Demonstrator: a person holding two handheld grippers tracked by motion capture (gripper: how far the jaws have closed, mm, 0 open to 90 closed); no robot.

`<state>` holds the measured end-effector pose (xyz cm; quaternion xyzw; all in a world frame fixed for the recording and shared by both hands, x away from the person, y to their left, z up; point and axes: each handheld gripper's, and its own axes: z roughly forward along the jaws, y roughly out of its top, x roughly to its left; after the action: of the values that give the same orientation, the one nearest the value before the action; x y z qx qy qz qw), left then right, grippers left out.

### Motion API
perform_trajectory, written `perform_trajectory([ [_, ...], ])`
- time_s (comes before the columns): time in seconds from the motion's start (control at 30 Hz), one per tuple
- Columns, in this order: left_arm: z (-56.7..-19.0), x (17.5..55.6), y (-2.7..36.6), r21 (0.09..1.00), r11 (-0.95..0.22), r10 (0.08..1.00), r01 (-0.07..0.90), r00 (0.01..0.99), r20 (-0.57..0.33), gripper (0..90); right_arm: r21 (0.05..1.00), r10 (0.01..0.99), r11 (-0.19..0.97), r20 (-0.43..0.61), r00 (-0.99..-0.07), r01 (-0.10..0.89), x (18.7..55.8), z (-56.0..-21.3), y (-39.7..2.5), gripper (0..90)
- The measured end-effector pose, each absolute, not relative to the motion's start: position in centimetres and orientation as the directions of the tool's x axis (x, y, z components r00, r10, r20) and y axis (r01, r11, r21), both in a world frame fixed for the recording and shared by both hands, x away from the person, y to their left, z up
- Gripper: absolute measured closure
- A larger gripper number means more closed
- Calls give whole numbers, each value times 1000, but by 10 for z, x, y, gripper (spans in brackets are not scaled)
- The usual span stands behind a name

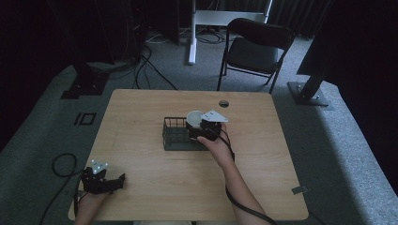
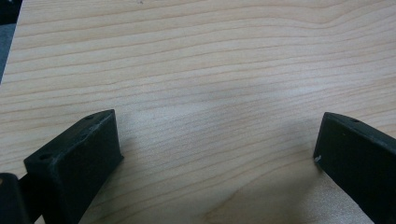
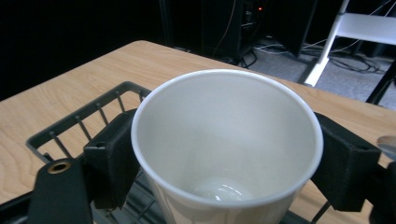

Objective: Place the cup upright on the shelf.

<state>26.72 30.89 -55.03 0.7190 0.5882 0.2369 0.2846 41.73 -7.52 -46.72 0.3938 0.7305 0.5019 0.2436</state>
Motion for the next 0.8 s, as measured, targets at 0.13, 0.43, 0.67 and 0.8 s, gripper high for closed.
perform_trajectory([
  [0.13,-550,267,309,688,-146,981,711,196,6,7,927,811,172,58,-582,332,416,-466,-78,127],
  [0.43,-550,267,309,688,-146,981,711,196,6,7,932,805,169,57,-591,320,408,-460,-87,127],
  [0.67,-550,267,309,688,-146,981,711,196,6,7,935,802,158,66,-594,317,400,-461,-97,128],
  [0.8,-550,267,309,688,-146,981,711,196,6,7,935,803,167,56,-594,313,397,-461,-102,128],
])
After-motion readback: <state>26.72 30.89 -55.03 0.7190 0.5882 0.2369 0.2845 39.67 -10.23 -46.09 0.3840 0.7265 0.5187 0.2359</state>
